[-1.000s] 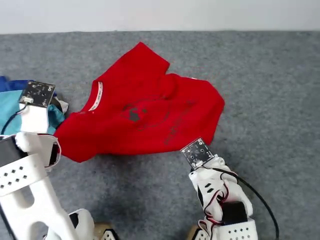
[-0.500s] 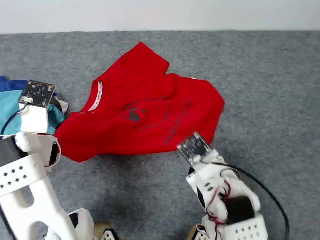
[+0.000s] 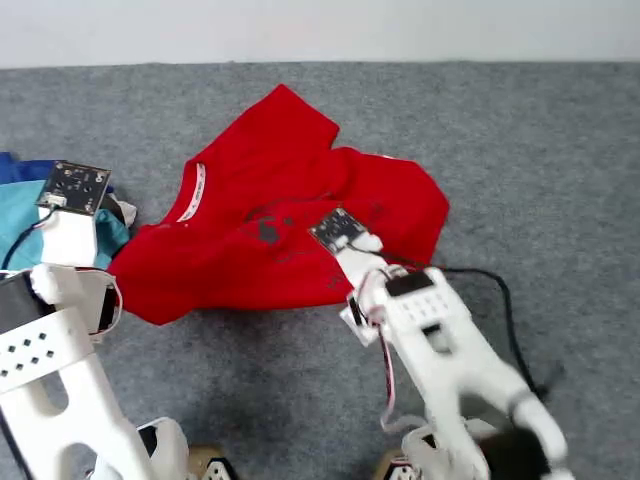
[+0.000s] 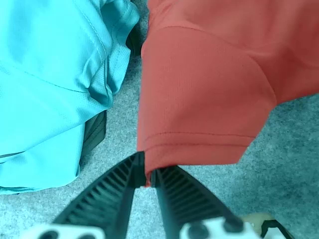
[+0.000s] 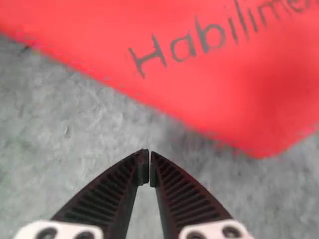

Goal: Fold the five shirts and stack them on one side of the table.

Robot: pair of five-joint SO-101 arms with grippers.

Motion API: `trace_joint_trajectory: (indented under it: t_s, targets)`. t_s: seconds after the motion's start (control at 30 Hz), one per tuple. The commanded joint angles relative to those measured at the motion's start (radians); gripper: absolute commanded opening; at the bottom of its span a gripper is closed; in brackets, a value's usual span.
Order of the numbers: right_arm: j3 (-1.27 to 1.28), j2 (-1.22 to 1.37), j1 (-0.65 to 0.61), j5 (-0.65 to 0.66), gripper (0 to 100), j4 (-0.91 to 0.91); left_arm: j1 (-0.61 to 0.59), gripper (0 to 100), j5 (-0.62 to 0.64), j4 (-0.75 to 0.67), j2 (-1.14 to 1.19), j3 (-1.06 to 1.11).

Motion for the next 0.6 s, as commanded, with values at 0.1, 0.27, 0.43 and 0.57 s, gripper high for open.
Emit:
trace_joint_trajectory:
  t_s: [0.1, 0.27, 0.43, 0.57]
  targets:
    - [-0.361, 0.398, 0.01, -0.006, 0.9, -0.027, 0.0, 1, -0.005, 0.026, -0.026, -0.002]
    - [-0.655, 0.602, 0.039, -0.006, 0.9, 0.015, 0.003, 1, -0.005, 0.026, -0.026, -0.002]
    - [-0.89, 0.763, 0.05, -0.006, 0.9, 0.021, 0.003, 1, -0.005, 0.026, -0.026, -0.002]
    - [-1.074, 0.88, 0.048, -0.006, 0.9, 0.013, 0.003, 1, -0.006, 0.026, -0.025, -0.002]
